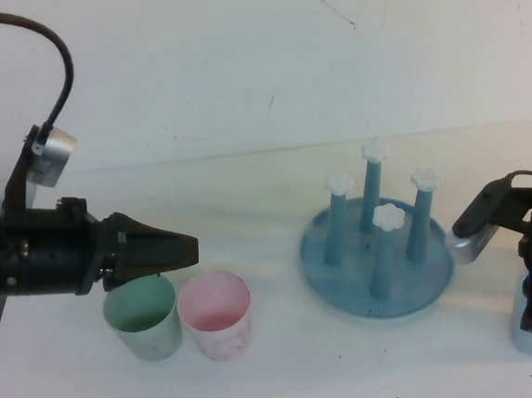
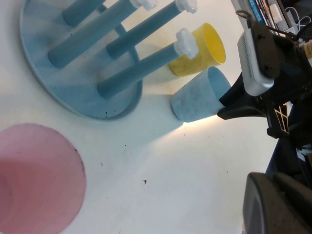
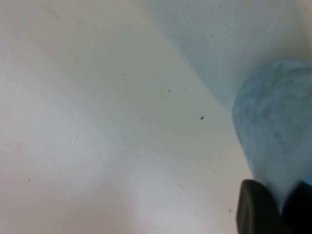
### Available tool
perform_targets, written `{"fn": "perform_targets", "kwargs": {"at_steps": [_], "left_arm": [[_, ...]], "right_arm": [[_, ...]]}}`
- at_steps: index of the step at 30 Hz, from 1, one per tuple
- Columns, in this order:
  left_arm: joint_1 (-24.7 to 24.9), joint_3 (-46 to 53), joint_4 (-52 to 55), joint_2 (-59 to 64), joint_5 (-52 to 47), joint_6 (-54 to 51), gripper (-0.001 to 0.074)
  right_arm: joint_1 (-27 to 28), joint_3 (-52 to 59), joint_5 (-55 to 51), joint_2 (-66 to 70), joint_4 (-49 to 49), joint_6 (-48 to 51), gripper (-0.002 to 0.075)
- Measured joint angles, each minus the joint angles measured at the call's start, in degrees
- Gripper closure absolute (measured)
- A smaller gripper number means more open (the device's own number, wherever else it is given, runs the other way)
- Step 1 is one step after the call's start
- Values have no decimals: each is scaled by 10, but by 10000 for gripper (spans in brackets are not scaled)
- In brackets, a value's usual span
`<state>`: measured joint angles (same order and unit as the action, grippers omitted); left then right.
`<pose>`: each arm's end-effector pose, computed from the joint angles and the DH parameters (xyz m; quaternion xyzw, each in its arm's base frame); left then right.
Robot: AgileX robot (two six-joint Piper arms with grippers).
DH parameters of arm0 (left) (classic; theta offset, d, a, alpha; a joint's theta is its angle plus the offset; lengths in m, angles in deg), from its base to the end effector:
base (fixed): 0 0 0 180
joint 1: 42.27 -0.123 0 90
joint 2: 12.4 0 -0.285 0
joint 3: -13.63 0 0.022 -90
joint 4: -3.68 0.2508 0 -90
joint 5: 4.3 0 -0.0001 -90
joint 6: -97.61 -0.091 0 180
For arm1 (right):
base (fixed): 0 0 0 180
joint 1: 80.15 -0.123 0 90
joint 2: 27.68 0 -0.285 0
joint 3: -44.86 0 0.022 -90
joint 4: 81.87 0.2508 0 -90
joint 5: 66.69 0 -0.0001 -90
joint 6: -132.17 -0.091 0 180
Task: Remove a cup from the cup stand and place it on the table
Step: Place the cup on the table
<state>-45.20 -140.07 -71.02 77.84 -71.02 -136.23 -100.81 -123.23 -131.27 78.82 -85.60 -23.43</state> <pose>0.2614 -0.0674 0.2798 0.1108 0.8273 -0.4948 0.2417 0.2894 0.1034 0.2056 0.3964 -0.9172 0.0282 0.0270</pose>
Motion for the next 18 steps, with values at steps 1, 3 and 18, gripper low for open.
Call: {"fn": "perform_targets", "kwargs": {"at_steps": [1,3,18], "left_arm": [[0,0,0,0,0,0,736],[0,0,0,0,0,0,736],[0,0,4,0,23,-2,736]], "right_arm": [[0,0,5,3,0,0,572],[0,0,12,7,1,0,500],[0,-66,-42,-31,33,1,357]]}}
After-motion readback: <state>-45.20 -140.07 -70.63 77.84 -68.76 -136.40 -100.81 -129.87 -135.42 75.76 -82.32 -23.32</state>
